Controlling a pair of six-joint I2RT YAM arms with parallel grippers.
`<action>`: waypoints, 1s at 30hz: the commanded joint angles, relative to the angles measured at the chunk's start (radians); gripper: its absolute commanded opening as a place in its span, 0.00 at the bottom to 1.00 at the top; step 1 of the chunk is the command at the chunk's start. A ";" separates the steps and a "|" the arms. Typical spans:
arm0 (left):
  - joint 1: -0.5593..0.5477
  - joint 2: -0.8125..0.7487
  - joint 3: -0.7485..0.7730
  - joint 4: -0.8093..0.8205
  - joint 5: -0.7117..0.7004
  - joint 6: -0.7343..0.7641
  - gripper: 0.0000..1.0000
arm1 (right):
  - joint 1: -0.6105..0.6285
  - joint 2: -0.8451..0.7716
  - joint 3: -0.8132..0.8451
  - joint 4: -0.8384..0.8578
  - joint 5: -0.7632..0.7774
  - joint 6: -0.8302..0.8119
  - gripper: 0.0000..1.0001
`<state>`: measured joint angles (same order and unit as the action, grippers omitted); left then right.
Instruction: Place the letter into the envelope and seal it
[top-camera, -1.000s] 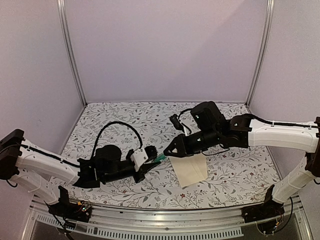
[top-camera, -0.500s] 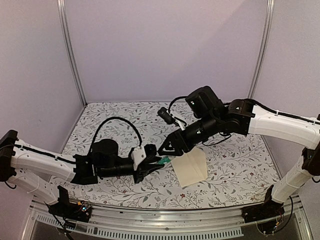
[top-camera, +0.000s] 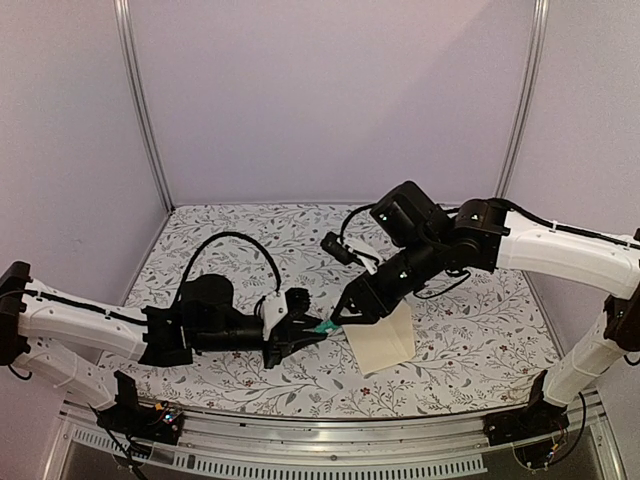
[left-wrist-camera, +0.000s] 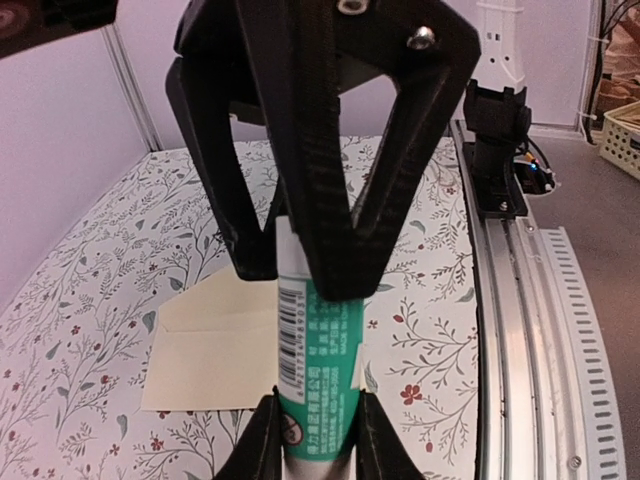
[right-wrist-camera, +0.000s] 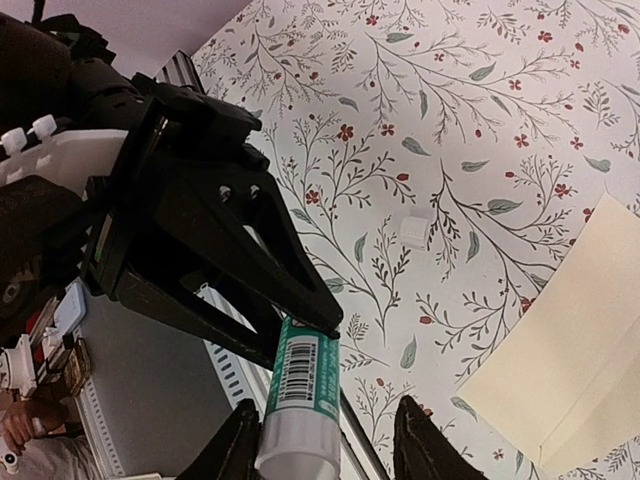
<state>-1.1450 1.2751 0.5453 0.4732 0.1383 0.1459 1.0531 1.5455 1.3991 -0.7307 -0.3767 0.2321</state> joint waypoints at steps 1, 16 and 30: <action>0.015 -0.010 0.019 -0.001 0.021 -0.008 0.00 | 0.007 -0.032 -0.011 -0.016 0.000 -0.013 0.48; 0.020 -0.009 0.020 0.001 0.011 -0.009 0.00 | 0.007 -0.072 -0.008 -0.038 -0.014 -0.008 0.53; 0.020 -0.013 0.016 0.008 0.007 -0.008 0.00 | 0.007 -0.043 -0.017 -0.020 -0.030 -0.014 0.39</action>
<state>-1.1408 1.2751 0.5453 0.4721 0.1455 0.1444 1.0538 1.5051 1.3918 -0.7559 -0.3916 0.2207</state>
